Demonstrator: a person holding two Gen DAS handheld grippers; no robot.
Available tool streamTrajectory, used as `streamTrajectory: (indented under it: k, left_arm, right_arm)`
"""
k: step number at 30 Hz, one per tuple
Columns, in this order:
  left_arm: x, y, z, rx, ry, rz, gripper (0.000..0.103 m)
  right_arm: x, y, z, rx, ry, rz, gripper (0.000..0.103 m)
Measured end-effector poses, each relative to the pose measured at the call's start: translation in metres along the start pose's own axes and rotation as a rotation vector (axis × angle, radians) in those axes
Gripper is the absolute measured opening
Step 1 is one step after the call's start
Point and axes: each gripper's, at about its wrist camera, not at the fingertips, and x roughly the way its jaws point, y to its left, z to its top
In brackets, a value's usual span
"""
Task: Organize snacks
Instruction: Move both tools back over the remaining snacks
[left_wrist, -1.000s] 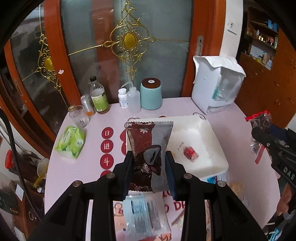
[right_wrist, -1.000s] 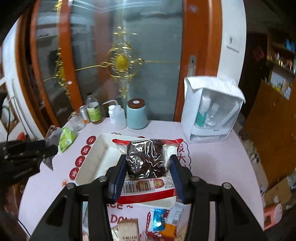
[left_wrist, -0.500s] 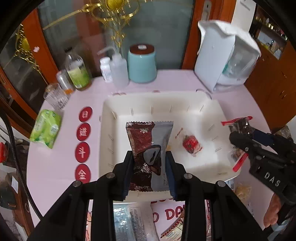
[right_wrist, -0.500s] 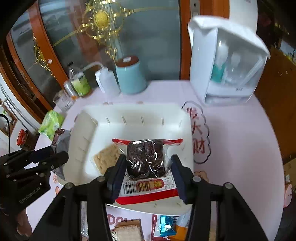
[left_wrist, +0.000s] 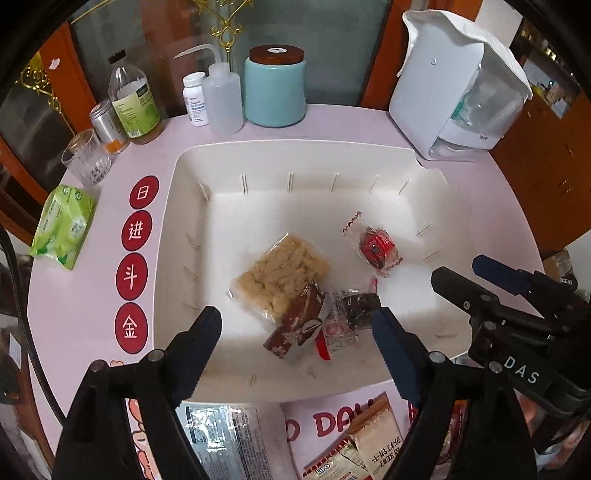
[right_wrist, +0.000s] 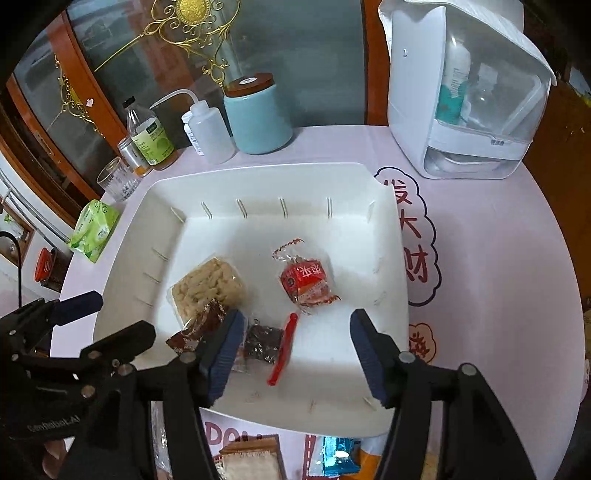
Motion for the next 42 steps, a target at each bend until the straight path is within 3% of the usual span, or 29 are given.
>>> streamTrajectory:
  k: [15,24,34,42]
  left_arm:
    - [-0.064,-0.003,-0.027,0.062,-0.115,0.024,0.083]
    - [-0.123,-0.006,-0.063,0.102,-0.184,-0.046,0.083]
    - [-0.183,-0.002,-0.123,0.182,-0.259,-0.093,0.083]
    - [-0.208,-0.002,-0.168,0.236,-0.285,-0.138,0.083]
  right_arm:
    - [-0.043,0.011,-0.023,-0.009,-0.025,-0.026,0.061]
    - [-0.096,0.018,-0.052,0.002,-0.074,-0.065,0.061]
    - [-0.162,0.029,-0.109,0.046,-0.136,-0.133,0.061]
    - [-0.213,0.034,-0.166,0.061,-0.183,-0.167,0.061]
